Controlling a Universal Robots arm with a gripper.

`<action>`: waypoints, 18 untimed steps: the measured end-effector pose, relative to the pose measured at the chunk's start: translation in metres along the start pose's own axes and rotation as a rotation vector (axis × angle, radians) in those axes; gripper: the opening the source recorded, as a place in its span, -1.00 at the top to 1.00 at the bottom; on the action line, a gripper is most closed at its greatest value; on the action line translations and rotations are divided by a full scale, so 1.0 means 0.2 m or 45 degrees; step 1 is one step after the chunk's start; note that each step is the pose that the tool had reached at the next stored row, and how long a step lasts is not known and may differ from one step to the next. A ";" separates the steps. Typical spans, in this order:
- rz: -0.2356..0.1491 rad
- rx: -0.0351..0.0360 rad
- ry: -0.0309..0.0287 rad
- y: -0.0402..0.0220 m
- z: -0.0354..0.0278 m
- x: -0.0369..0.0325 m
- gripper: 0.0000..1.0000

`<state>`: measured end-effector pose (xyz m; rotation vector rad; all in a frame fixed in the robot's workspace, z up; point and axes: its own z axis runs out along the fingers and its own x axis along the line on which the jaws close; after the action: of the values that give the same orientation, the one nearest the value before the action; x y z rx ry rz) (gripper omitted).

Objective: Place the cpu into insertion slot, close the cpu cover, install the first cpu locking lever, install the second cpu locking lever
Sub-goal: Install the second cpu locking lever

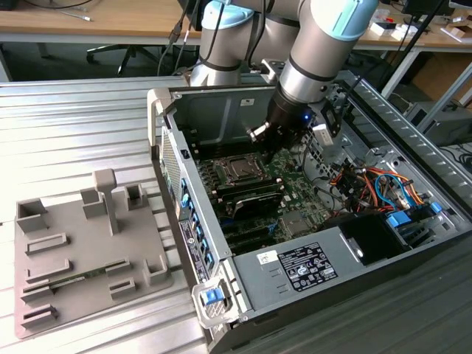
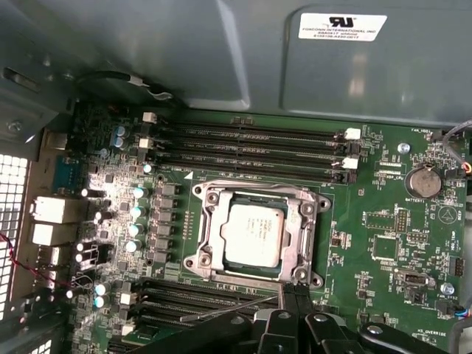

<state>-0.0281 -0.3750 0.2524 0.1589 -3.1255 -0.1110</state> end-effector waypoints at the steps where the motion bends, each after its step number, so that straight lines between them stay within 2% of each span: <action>1: 0.000 0.0000 0.0000 -0.003 0.000 0.000 0.79; 18: 0.000 0.0000 0.0000 -0.041 -0.003 0.004 0.79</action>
<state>-0.0282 -0.3833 0.2524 0.1589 -3.1255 -0.1110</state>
